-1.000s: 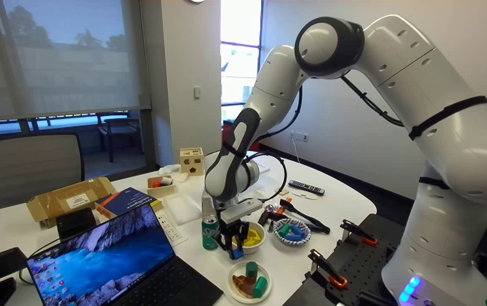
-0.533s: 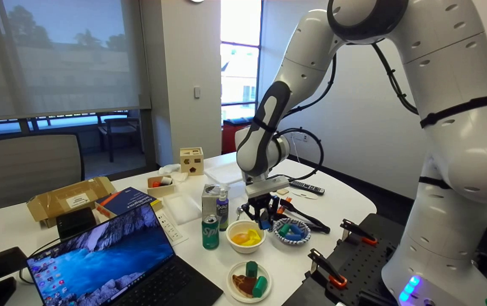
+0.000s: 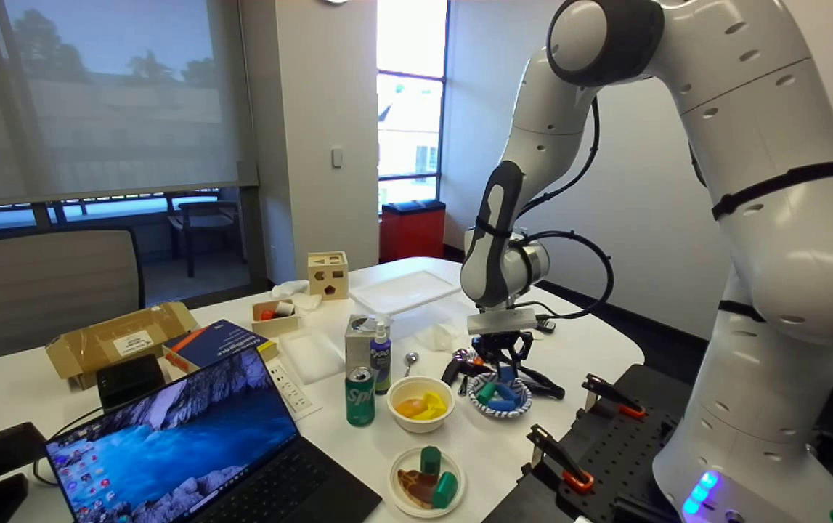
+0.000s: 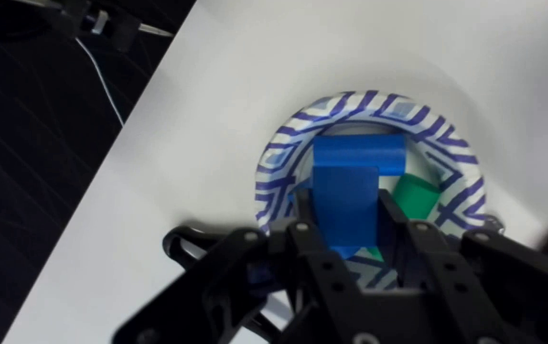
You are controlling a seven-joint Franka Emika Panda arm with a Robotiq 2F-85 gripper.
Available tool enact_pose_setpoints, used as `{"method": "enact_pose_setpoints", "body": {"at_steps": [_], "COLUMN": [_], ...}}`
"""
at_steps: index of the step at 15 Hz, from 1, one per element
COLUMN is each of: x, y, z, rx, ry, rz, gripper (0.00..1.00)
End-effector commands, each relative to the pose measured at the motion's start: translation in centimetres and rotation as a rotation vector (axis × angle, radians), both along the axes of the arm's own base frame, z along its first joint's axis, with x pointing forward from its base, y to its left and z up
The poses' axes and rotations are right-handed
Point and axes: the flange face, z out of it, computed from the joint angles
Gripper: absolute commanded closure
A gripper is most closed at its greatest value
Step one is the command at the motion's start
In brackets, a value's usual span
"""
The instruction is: Move the blue block to the plate on the right
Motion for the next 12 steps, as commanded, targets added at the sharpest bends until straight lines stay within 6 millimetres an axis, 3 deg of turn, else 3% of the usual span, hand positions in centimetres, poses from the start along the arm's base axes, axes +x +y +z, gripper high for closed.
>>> {"method": "enact_pose_setpoints", "body": {"at_steps": [1, 6, 10, 11, 12], "x": [-1.2, -1.7, -1.5, -1.8, -2.3], "y": [-2.8, -4.2, -4.1, -4.0, -4.0], "z": [-2.6, -5.5, -5.8, -5.7, -5.5], "rx": [-0.03, -0.012, -0.013, -0.005, -0.011], "ry": [-0.03, -0.062, -0.087, -0.091, -0.098], "rz": [-0.186, -0.311, -0.362, -0.369, -0.386], "gripper": [0.92, 0.92, 0.92, 0.42, 0.41]}}
